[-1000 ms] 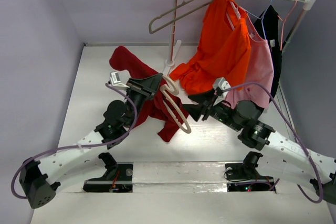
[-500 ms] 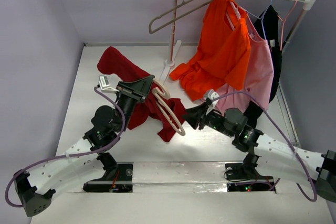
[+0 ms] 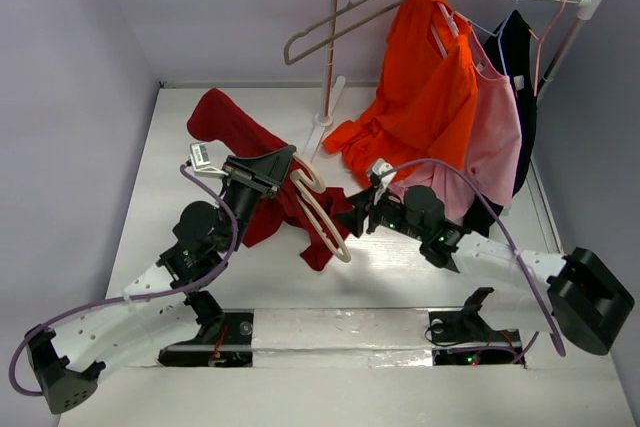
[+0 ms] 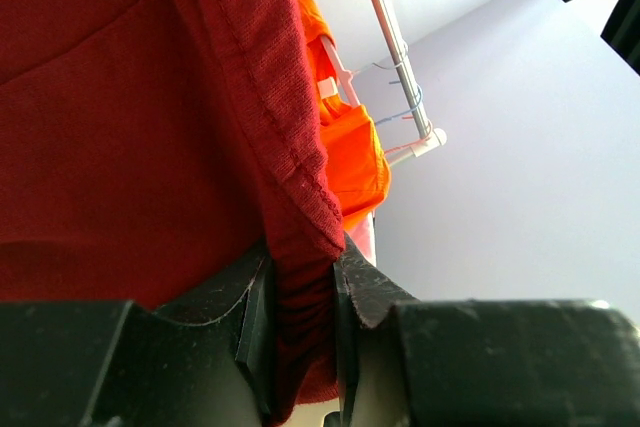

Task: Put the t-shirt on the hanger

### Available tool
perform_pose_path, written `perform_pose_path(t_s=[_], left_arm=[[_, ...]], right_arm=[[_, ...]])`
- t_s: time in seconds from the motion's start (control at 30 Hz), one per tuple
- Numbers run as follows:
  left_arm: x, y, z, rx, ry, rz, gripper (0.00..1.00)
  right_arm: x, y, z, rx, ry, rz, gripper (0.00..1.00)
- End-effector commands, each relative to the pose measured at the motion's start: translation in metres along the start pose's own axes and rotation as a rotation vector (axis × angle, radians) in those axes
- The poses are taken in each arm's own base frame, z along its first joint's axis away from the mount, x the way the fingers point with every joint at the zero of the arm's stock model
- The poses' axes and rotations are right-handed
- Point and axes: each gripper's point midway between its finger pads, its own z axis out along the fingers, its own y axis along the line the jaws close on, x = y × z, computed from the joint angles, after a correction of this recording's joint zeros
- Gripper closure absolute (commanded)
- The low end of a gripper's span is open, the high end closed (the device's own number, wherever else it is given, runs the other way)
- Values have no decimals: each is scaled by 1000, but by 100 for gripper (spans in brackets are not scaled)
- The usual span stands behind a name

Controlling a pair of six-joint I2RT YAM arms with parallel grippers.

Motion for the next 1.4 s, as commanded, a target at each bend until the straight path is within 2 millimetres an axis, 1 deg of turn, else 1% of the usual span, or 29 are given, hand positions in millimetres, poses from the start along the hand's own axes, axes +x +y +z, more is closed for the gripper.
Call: perform_pose_path(t_s=[0.0,0.07,0.1,0.13,0.2,0.27,0.33,0.37,0.4,0.43,0.47,0.57,0.6,0.67,0.7,0.73,0.77,0.8,0.83,0.87,0.93,0.97,1.0,1.03,1.1,1.17,1.2,1.23,1.37], left_arm=[[-28,-46,-1,120,-62,-37,100],[-28,-47,0,122,-62,-35,100],[-27,-46,1,119,-60,-32,100],[-26,-46,2,118,-60,-28,100],[-26,-44,3,112,-61,-22,100],[-27,-43,3,106,-67,-19,100],[-26,-41,3,103,-67,-18,100],[-28,-40,4,100,-75,-16,100],[-28,-40,4,100,-73,-16,100],[-28,-40,4,100,-73,-16,100],[-28,-39,4,100,-75,-16,100],[-29,-41,4,110,-82,-22,100],[-30,-42,4,116,-88,-23,100],[-37,-43,5,124,-122,-25,100],[-38,-44,6,130,-130,-29,100],[-42,-49,5,156,-148,-41,100],[-41,-47,8,156,-153,-38,100],[-41,-49,8,166,-154,-42,100],[-42,-52,9,177,-157,-48,100],[-43,-52,13,175,-162,-43,100],[-49,-57,15,192,-186,-44,100],[-54,-58,17,192,-203,-41,100],[-55,-60,18,198,-209,-45,100],[-61,-63,19,208,-231,-49,100],[-66,-63,21,218,-254,-52,100],[-76,-67,22,234,-293,-60,100],[-77,-69,22,243,-298,-67,100],[-81,-75,21,263,-312,-75,100],[-99,-80,21,263,-392,-50,100]], right_arm=[[-37,13,14,-94,-100,-60,37],[-35,17,19,-121,-92,-53,37],[-29,16,23,-126,-76,-49,38],[-33,17,26,-134,-79,-49,38],[-31,20,30,-160,-66,-43,39],[-34,24,33,-179,-73,-36,40],[-35,23,35,-179,-85,-28,53],[-33,22,35,-175,-85,-23,59],[-33,22,35,-175,-87,-22,70],[-34,23,35,-177,-93,-14,75],[-32,23,35,-177,-92,-9,83],[-29,24,32,-163,-86,14,93],[-22,26,29,-159,-75,19,98],[-19,27,24,-133,-79,37,100],[-21,32,19,-137,-91,43,100],[-15,30,15,-125,-86,59,100],[-12,32,12,-116,-89,68,100],[-16,32,8,-111,-105,73,100],[-10,30,5,-101,-97,85,100],[-9,28,3,-85,-101,92,100],[-10,32,-3,-86,-107,113,100],[-6,30,-6,-74,-103,122,100],[-3,33,-9,-77,-99,130,100],[-3,37,-12,-82,-101,138,100],[7,34,-17,-55,-85,153,100],[14,40,-22,-58,-71,170,100],[19,35,-24,-29,-64,179,100],[25,38,-25,-29,-44,187,100],[39,48,-30,-28,-4,207,100]])
